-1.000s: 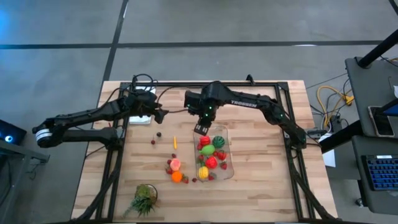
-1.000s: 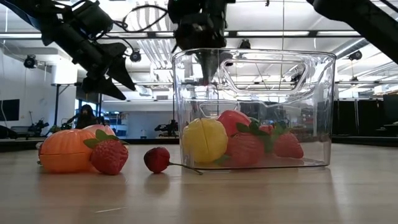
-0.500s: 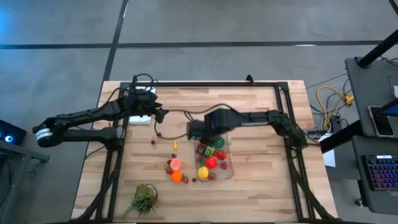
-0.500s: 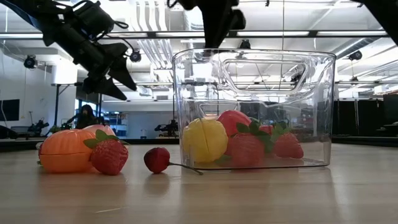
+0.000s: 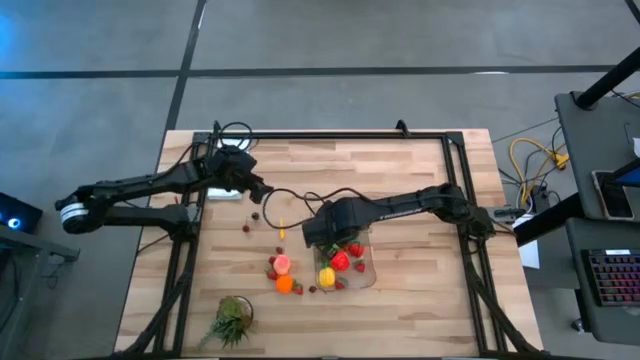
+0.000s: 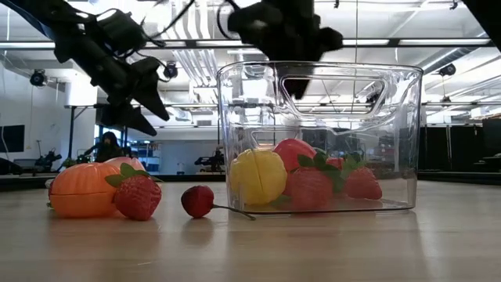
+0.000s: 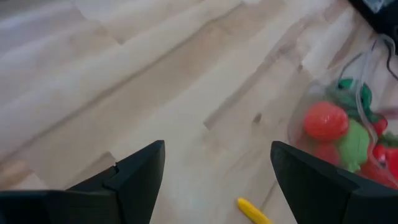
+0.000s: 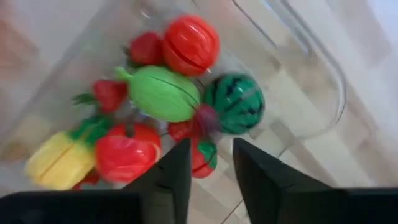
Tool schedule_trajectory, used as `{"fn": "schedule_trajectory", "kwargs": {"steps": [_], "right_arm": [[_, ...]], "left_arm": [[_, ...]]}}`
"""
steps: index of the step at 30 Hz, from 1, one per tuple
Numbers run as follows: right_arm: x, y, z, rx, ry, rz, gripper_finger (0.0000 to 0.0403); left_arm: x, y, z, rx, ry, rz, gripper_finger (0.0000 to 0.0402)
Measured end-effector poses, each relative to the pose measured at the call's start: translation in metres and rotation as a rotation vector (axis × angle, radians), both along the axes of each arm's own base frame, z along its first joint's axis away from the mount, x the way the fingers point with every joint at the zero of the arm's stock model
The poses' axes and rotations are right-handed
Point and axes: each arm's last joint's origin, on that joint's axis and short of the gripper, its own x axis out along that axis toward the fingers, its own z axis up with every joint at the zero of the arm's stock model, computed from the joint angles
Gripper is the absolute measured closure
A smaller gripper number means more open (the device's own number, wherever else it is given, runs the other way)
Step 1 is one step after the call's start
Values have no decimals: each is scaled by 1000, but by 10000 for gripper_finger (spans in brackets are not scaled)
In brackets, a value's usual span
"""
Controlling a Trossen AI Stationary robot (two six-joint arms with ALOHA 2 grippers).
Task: Pick and placing Produce into tupperware
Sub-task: Put the black cherry into the transparent bin
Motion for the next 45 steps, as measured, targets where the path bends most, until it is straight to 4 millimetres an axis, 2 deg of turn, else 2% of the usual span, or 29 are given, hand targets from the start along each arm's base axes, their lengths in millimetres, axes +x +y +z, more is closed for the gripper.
{"fn": "schedule_trajectory", "kwargs": {"steps": [3,7,15,20,26,34,40,45], "right_arm": [[-2,0,-10,-5,27,-51,251],[-2,-1,-12,-29,23,-91,199],[4,-5,16,-158,-145,-192,147],[6,-9,34,-179,-228,-215,144],[7,-13,39,-199,-257,-233,154],[8,-12,39,-192,-257,-233,158],[9,-12,39,-187,-275,-234,161],[10,-12,39,-184,-285,-236,158]], "left_arm": [[3,0,-5,-37,10,-30,123],[6,0,-9,-91,16,-77,123],[-6,-6,-7,-100,86,-50,123],[-16,-13,0,-74,159,-13,124],[-28,-28,3,-124,178,-4,126],[-45,-42,0,-188,248,62,175],[-40,-40,-9,-217,272,76,184],[-29,-38,-15,-228,287,59,185]]}}
